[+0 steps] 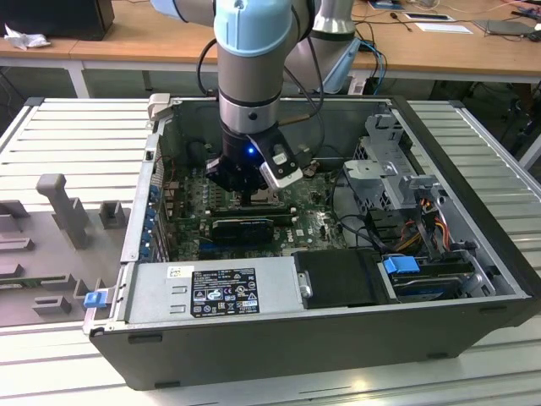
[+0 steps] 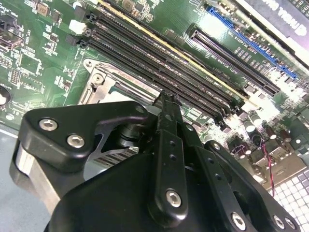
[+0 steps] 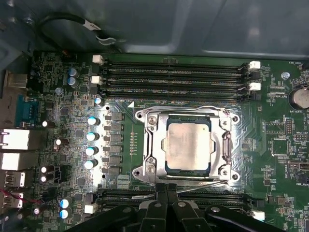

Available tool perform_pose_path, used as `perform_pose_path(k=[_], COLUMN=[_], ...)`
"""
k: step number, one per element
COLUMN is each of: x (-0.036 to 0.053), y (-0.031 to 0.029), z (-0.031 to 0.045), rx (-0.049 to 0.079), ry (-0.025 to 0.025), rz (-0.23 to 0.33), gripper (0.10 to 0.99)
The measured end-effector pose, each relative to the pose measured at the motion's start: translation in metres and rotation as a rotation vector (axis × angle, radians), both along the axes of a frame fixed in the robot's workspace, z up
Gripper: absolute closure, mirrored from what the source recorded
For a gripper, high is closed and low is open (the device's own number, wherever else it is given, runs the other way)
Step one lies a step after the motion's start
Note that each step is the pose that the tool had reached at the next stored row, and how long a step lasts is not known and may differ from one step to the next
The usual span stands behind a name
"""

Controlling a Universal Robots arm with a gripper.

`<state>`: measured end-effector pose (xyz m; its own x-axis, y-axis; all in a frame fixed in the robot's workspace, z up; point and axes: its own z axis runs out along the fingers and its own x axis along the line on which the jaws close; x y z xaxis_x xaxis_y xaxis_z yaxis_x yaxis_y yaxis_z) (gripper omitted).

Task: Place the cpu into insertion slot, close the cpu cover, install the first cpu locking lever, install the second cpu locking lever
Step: 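Install the second cpu locking lever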

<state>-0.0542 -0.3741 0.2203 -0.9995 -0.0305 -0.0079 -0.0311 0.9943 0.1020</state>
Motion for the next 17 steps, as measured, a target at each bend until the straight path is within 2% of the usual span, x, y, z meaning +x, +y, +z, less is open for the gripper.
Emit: perform_pose_path(k=[9,13,15,17], x=[-0.0043,-0.0082,-0.0107,-0.0115], y=[-0.0015,-0.0069,-0.0113,-0.0121], z=[-0.0018,-0.0021,-0.0024,-0.0026], rx=[0.003,0.006,0.019,0.031], ry=[0.0,0.0,-0.0009,-0.0014], rz=[0.0,0.001,0.005,0.009], gripper=[0.98,0.98,0.98,0.98])
